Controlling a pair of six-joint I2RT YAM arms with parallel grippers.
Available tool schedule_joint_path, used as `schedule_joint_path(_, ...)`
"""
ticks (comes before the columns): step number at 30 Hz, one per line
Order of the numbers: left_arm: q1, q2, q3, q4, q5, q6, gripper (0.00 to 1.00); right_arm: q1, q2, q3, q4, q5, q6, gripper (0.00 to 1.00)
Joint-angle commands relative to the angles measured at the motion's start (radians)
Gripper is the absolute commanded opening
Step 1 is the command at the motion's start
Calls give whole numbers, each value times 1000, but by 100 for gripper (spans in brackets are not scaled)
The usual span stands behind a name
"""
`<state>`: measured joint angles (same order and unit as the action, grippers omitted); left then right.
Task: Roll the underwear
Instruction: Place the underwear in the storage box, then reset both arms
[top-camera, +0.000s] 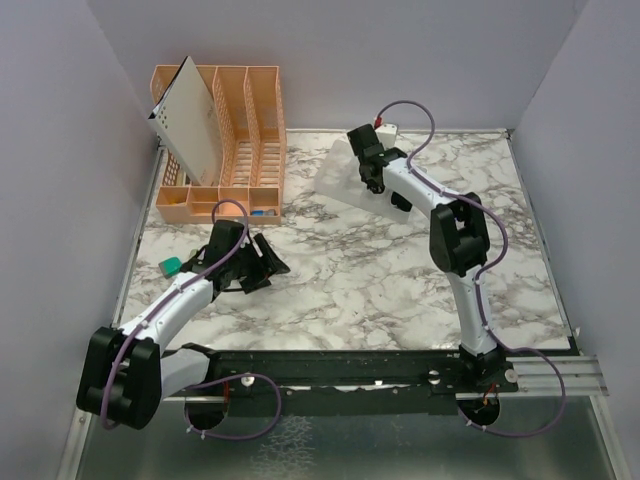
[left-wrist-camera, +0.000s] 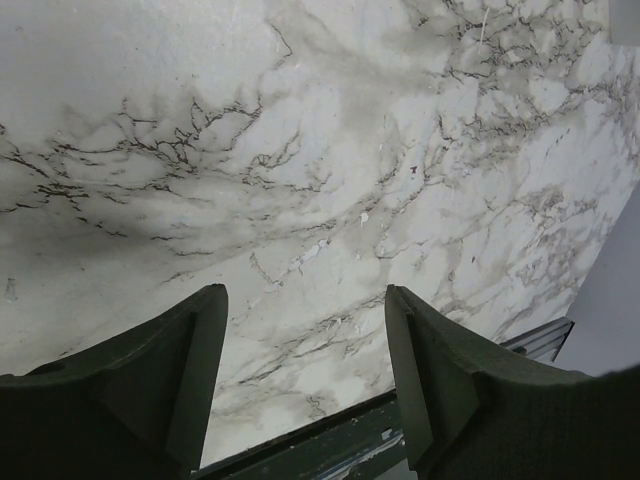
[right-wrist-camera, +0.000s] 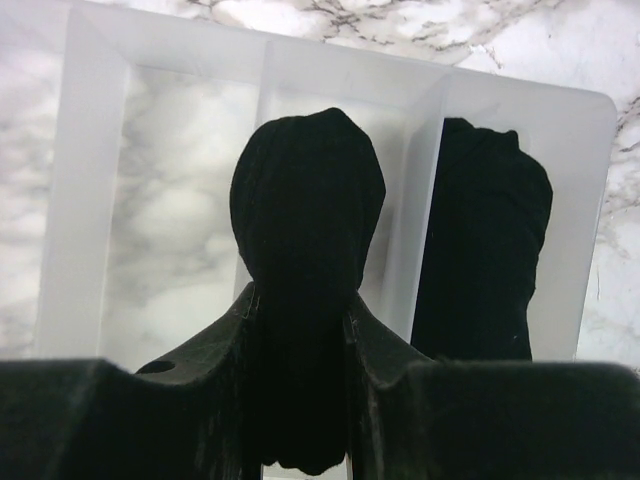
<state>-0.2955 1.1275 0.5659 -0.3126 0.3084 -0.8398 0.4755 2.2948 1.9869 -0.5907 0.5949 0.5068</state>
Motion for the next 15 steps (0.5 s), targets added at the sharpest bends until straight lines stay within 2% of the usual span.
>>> schedule_joint_path(1,9,15,5,-3,26,25,69,-11,16,-36,-10,33,39,0)
schedule_joint_path(6,10,21,9,-3,29,27,69,-23,25,-55,17,12,33,1)
schedule_joint_path(10,10,26,12,-3,34,31,69,-42,52,-57,41,-33,27,7)
schedule_joint_path(11,11,27,13,-3,35,32,69,-44,54,-60,49,-40,20,9)
schedule_joint_path(13,12,27,10,-5,34,34,69,-46,52,-69,80,-61,-2,21)
schedule_joint_path(15,12,28,6,-5,36,33,69,-47,50,-68,102,-90,-26,25)
